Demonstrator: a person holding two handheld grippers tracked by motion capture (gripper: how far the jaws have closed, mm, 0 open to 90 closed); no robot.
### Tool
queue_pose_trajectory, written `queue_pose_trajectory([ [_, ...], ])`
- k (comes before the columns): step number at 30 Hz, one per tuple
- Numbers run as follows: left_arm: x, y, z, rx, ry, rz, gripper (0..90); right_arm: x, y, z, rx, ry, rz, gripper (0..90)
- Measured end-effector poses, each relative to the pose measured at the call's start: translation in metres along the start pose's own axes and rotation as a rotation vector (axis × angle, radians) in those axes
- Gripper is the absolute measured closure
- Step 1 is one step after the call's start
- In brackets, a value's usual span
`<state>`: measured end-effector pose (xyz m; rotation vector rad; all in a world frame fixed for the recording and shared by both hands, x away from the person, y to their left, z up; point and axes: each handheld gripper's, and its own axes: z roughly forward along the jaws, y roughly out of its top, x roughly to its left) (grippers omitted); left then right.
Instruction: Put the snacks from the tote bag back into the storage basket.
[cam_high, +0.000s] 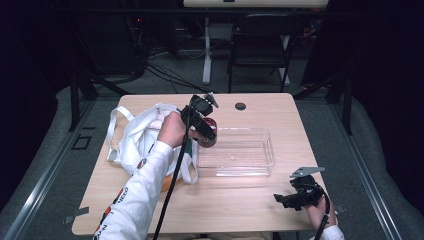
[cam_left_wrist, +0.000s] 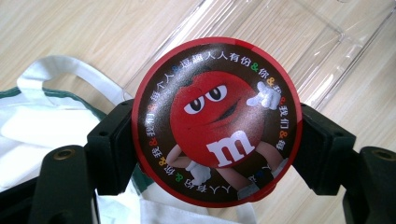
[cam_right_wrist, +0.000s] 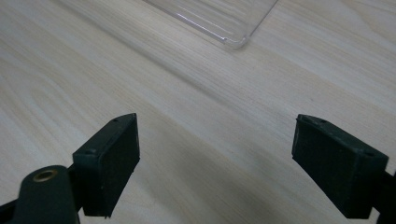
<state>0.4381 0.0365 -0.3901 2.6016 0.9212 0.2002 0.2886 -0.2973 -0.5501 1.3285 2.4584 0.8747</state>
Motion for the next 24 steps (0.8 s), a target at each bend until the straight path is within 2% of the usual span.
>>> queue_pose_trajectory([
  [24, -0.003, -0.012, 0.029, 0.037, -0.043, -0.023, 25.8, 0.000, 0.000, 0.000, -0.002, 0.001, -0.001, 14.8],
])
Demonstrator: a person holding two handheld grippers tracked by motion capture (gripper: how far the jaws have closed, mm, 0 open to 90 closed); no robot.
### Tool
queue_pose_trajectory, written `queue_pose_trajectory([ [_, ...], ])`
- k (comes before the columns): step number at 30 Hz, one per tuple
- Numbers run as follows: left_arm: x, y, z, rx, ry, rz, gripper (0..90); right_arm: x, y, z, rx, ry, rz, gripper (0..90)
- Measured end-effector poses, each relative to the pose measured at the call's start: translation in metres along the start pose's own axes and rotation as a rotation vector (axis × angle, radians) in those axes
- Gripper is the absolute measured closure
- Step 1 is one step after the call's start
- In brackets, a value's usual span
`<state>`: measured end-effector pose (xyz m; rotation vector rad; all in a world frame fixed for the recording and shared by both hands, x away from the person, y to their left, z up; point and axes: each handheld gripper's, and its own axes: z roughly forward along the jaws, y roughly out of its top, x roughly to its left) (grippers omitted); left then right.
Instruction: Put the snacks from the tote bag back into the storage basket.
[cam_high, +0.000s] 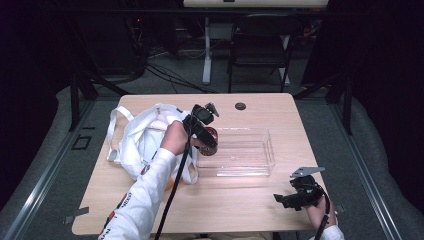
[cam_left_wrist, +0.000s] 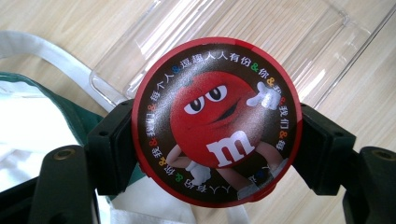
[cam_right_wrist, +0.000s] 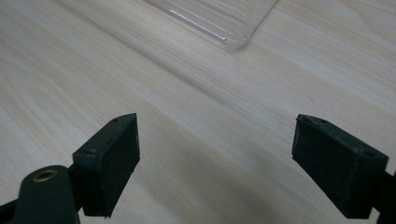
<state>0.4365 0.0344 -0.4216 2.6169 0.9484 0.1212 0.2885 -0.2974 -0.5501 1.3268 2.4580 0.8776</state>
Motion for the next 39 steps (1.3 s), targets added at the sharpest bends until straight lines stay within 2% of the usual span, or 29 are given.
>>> queue_pose_trajectory([
  [19, -0.008, -0.006, 0.029, 0.051, -0.039, 0.016, 25.8, 0.000, 0.000, 0.000, 0.002, 0.005, -0.004, 14.8],
  [30, -0.008, -0.010, 0.043, 0.074, -0.050, 0.004, 25.8, 0.000, 0.000, -0.001, 0.003, 0.003, -0.007, 14.8],
  [39, -0.010, -0.012, 0.056, 0.101, -0.038, 0.011, 25.8, 0.001, 0.000, 0.000, 0.004, 0.005, -0.006, 14.8],
])
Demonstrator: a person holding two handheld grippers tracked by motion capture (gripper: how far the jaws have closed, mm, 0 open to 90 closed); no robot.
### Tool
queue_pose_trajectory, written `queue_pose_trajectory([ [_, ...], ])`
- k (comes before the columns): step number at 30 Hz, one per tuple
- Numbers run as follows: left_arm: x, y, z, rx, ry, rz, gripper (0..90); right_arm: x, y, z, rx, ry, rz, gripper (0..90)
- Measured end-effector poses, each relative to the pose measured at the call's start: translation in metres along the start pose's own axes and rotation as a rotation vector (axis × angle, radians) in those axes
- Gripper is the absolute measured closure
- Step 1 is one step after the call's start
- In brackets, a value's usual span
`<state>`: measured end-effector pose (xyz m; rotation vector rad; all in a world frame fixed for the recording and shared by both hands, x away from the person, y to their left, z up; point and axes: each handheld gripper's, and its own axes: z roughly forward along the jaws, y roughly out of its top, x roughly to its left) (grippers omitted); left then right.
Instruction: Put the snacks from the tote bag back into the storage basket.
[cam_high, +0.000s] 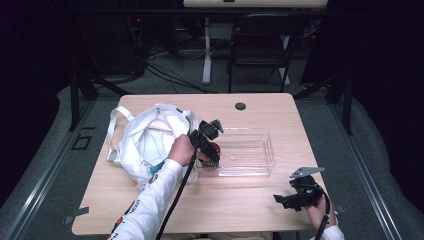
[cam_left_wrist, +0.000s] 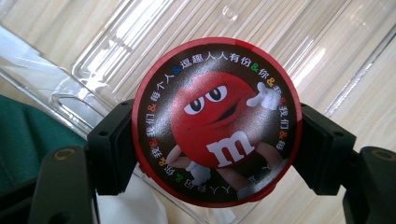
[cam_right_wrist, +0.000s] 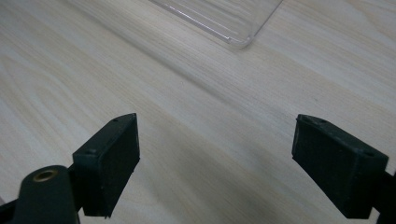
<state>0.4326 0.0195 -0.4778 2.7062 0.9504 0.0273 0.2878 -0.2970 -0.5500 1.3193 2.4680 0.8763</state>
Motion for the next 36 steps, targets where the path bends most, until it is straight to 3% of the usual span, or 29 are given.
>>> queue_pose_trajectory([
  [12, 0.002, -0.001, 0.016, 0.020, 0.000, -0.010, 25.8, 0.000, 0.000, 0.000, -0.004, 0.002, -0.001, 14.8],
  [16, 0.002, -0.001, 0.020, 0.038, 0.003, 0.005, 25.7, 0.000, 0.000, 0.001, -0.001, 0.006, -0.003, 14.8],
  [28, 0.000, -0.002, 0.020, 0.058, 0.024, 0.004, 25.4, 0.000, 0.000, 0.001, -0.002, 0.009, -0.005, 14.8],
  [36, -0.002, -0.002, 0.015, 0.041, 0.040, 0.009, 23.6, 0.000, 0.000, 0.001, 0.000, 0.009, -0.004, 14.8],
])
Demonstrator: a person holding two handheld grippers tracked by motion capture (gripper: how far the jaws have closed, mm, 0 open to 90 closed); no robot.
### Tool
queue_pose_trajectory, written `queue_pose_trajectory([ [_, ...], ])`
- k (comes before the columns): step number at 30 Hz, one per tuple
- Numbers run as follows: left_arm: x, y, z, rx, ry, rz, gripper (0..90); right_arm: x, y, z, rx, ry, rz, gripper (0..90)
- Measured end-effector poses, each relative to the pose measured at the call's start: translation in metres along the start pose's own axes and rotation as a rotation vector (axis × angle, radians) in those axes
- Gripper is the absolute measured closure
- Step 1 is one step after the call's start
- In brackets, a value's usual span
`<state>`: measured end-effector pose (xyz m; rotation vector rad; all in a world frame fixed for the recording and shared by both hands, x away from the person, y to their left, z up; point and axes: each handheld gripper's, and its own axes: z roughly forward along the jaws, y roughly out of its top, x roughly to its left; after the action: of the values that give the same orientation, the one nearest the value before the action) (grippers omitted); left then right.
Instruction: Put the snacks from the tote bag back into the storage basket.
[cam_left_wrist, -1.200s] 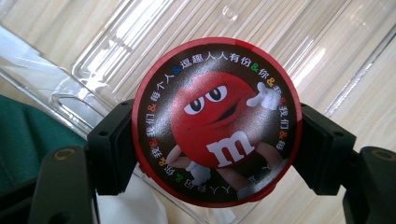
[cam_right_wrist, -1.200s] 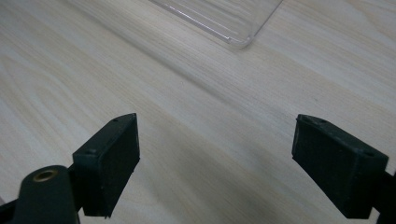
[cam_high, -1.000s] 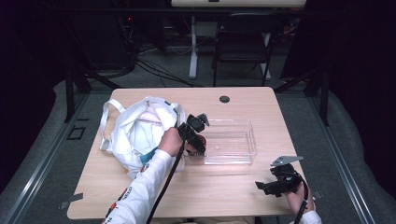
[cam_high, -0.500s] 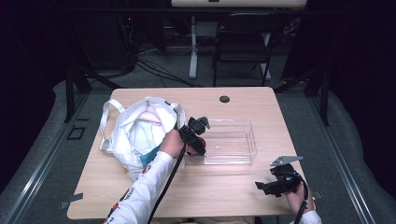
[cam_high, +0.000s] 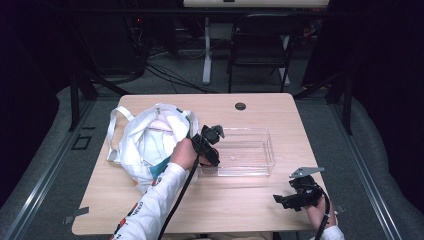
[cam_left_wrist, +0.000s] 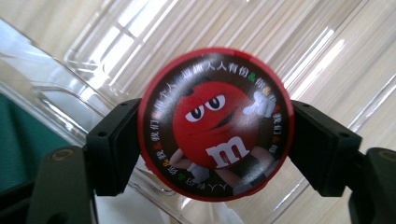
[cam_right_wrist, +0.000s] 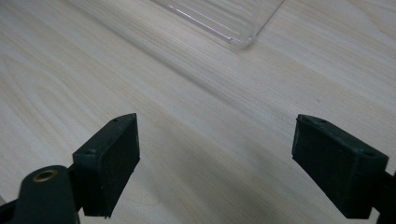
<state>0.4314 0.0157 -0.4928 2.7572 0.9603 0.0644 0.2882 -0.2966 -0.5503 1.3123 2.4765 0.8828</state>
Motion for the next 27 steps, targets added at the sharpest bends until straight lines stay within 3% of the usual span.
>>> queue_pose_trajectory([
  [17, 0.002, -0.001, -0.062, -0.151, 0.047, -0.001, 8.9, 0.000, 0.000, -0.001, -0.002, -0.011, 0.003, 14.8],
  [24, 0.011, -0.018, -0.083, -0.185, 0.070, -0.026, 4.8, 0.000, 0.000, -0.001, 0.004, -0.014, -0.002, 14.8],
  [27, 0.019, -0.034, -0.098, -0.206, 0.095, -0.040, 4.0, 0.000, 0.000, -0.001, -0.001, -0.019, 0.002, 14.8],
])
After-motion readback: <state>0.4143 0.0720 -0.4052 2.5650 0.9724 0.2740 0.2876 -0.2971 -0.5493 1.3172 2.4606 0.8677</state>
